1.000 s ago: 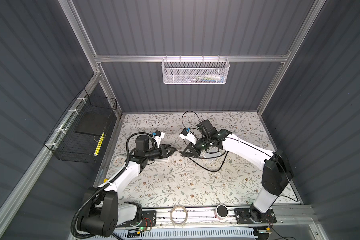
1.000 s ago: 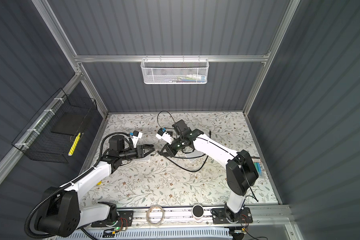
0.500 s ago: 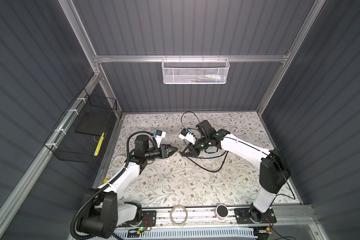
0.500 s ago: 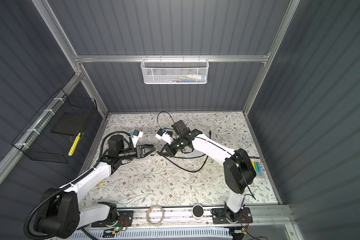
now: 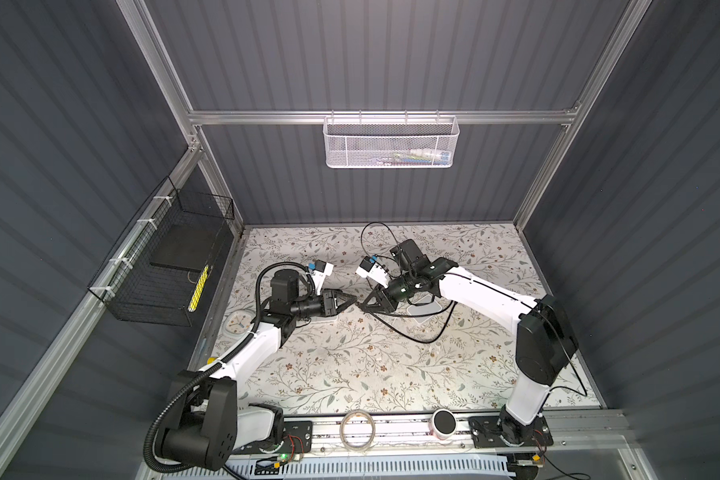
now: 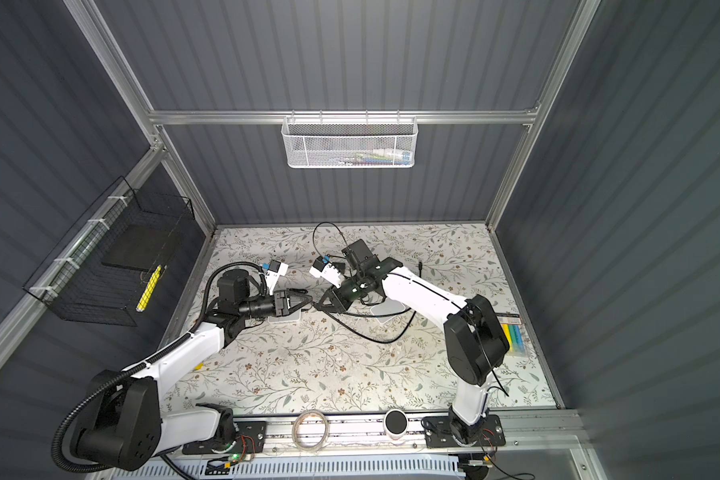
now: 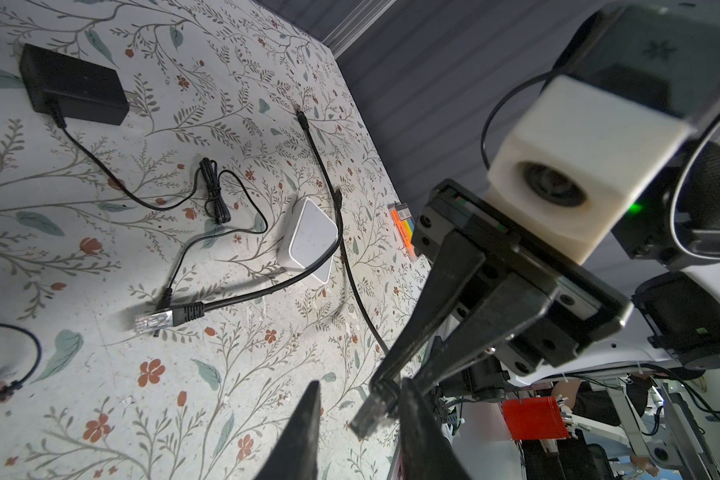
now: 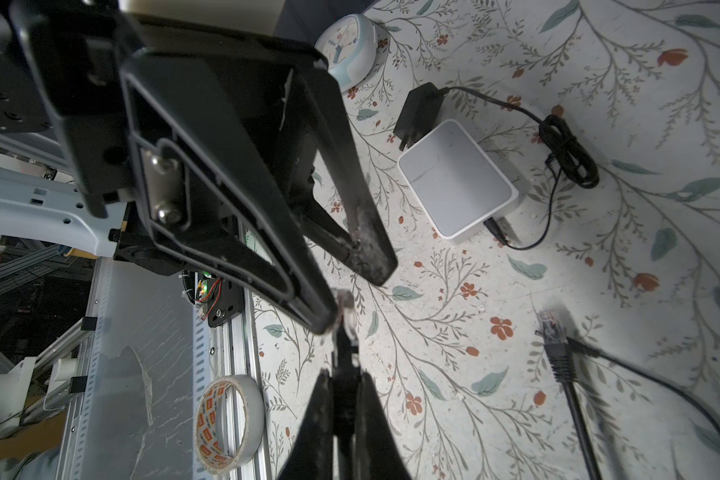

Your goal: Insert the plug into the switch port

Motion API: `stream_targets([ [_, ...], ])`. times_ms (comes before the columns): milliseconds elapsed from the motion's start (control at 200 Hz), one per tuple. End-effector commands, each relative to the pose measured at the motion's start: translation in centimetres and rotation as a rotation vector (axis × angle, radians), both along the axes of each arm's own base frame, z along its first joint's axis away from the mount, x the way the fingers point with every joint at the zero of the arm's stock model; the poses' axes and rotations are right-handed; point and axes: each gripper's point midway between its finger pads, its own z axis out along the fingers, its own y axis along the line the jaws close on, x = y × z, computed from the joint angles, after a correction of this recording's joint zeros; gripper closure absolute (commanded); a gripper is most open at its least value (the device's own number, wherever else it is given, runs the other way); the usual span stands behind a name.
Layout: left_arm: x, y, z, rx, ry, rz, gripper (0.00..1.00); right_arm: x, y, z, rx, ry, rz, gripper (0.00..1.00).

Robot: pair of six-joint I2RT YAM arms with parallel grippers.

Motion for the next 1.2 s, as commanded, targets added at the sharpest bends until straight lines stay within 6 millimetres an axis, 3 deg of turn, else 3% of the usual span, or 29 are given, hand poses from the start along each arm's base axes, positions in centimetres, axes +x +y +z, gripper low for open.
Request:
stream_targets([
  [0,-0.7,-0.5,-0.1,-0.014,0.002,-0.043,0.69,0.1,0.6,0.7,0.031,0.004,0.015,1.00],
  [425,-0.9,-0.7,-0.3,-0.007,0.002,-0.048,0.83,0.4,1.1,0.6,0.037,0.004,0.019,1.00],
  [725,-0.8,-0.6,-0.5,-0.004,0.010,-0.041,1.00,0.6,0.9,0.0,0.021,0.003,0.005,1.00],
  [830,-0.7,-0.6,-0.6,0.001,0.019,-0.032,1.00,1.0,0.6,-0.3,-0.008,-0.026,-0.019,0.84],
  [941,-0.4,-0.3,-0.9,0.026,0.040,-0.006,1.00,1.8,-0.7,-0.8,-0.083,-0.110,-0.062,0.75],
  [1101,0.5,0.0,-2.3,0.077,0.122,0.047,1.00,2.8,-3.2,-0.1,-0.176,-0.284,-0.136,0.68],
  [1196,1.1,0.0,-2.9,0.079,0.173,0.066,1.00,2.2,-3.4,0.4,-0.174,-0.369,-0.137,0.66],
])
